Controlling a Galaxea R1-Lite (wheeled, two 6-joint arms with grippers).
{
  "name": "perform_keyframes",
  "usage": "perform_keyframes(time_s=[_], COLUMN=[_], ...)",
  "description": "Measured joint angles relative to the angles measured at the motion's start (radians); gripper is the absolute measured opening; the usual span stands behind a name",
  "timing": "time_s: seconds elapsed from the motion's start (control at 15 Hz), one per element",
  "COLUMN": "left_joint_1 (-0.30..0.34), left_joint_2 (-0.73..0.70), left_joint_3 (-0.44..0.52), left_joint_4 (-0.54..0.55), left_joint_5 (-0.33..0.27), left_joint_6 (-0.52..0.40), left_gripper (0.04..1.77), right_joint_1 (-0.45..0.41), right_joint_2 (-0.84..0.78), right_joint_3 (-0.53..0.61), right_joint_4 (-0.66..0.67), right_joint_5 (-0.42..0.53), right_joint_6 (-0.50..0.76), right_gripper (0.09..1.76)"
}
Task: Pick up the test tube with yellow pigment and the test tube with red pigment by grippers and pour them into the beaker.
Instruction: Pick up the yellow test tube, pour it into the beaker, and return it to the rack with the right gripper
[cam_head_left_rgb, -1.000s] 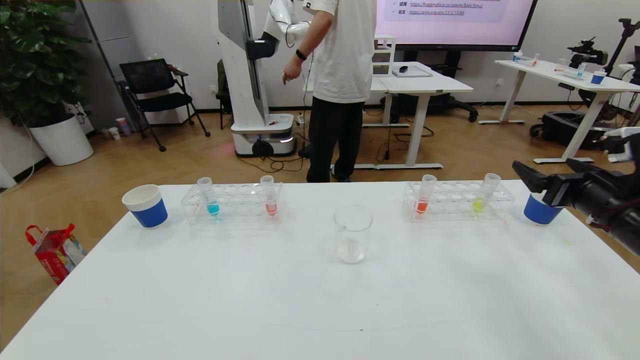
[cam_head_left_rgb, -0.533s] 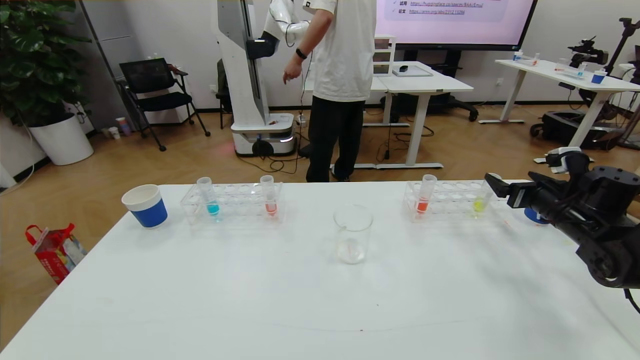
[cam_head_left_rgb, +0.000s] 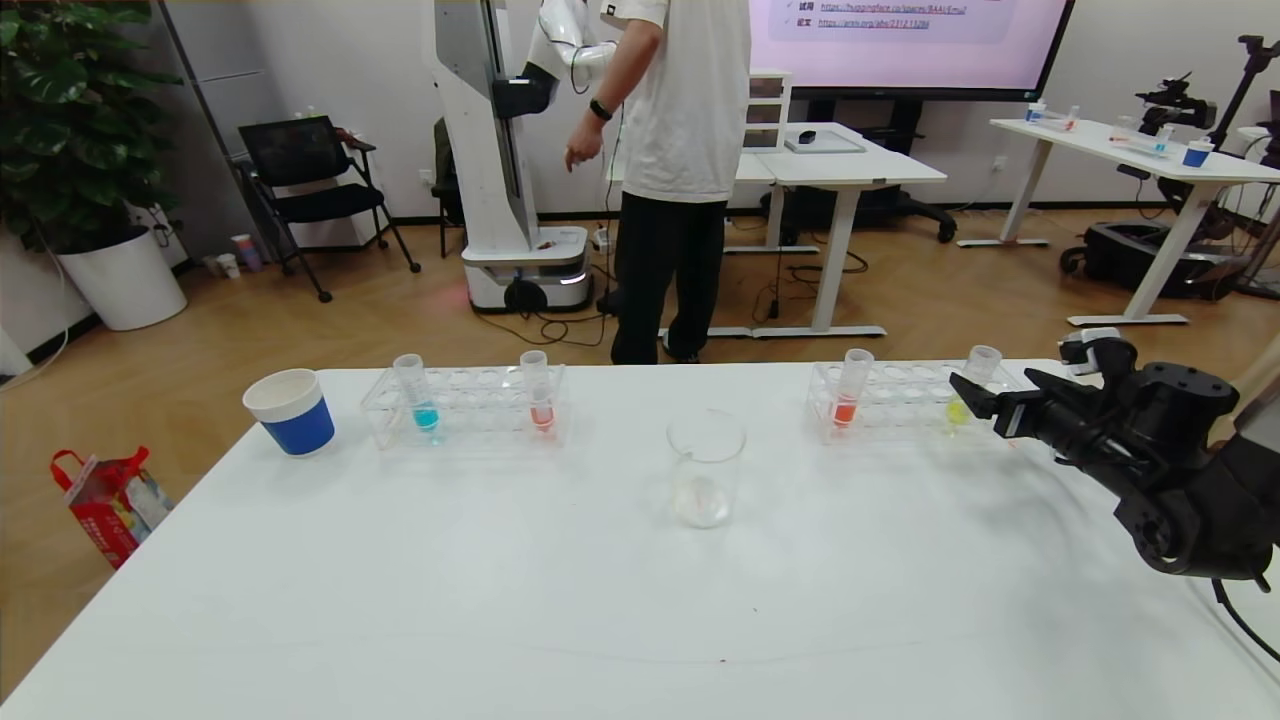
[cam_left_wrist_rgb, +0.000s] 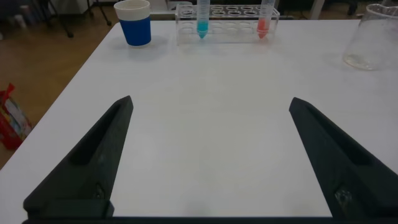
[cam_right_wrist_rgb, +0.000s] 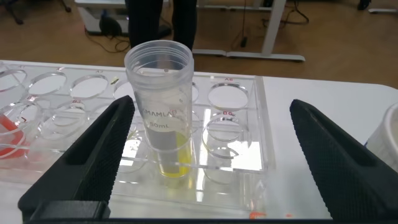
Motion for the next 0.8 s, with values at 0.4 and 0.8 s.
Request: perform_keyframes(time_s=[0.4, 0.8], left_joint_1=[0.0, 0.0], left_joint_2=[0.0, 0.0], left_joint_3=[0.0, 0.0], left_joint_4=[0.0, 0.0], left_joint_5=[0.0, 0.0], left_joint_6=[0.0, 0.0], left_gripper=[1.75, 1.75], right_joint_1=[0.013, 0.024], right_joint_2=[0.026, 0.047], right_joint_3=[-0.073, -0.1], right_joint_4=[-0.047, -0.05], right_joint_5=[0.019, 0.023], right_joint_6=[0.053, 0.049], right_gripper=[1.73, 1.72])
